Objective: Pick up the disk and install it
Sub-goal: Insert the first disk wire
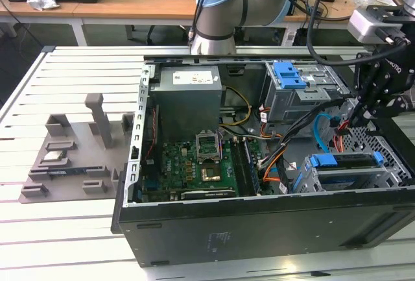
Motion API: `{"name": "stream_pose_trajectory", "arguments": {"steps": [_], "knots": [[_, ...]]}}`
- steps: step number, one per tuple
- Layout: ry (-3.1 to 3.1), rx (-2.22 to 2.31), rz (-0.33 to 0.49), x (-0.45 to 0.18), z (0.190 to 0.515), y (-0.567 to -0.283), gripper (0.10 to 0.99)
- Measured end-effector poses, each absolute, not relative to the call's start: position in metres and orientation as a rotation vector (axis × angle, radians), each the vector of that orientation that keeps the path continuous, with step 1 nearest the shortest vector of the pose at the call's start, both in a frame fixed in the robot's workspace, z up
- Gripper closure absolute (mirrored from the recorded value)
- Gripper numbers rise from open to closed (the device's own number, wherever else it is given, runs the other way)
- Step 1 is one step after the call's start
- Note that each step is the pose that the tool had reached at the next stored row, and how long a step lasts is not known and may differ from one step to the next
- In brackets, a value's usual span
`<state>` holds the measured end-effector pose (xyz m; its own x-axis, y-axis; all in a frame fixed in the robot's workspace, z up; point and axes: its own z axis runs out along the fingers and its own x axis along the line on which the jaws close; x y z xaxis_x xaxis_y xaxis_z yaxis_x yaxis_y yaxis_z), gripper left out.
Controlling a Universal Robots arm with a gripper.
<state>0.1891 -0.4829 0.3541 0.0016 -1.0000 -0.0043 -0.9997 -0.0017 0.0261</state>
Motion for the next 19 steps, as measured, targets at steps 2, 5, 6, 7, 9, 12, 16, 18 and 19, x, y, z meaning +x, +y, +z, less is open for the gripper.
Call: {"name": "stream_pose_trajectory", "arguments": {"steps": [2, 5, 6, 7, 9, 12, 16, 18, 19], "knots": [[-2.209, 2.213, -0.035, 0.189, 0.354, -0.483, 0.914], [-2.209, 2.213, -0.035, 0.189, 0.354, -0.483, 0.914], [-2.209, 2.213, -0.035, 0.189, 0.354, -0.483, 0.914], [-2.209, 2.213, -0.035, 0.187, 0.354, -0.486, 0.914], [-2.209, 2.213, -0.035, 0.185, 0.354, -0.49, 0.914], [-2.209, 2.213, -0.035, 0.183, 0.354, -0.496, 0.914], [-2.209, 2.213, -0.035, 0.183, 0.354, -0.499, 0.914], [-2.209, 2.213, -0.035, 0.182, 0.354, -0.501, 0.914], [-2.209, 2.213, -0.035, 0.182, 0.354, -0.502, 0.914]]}}
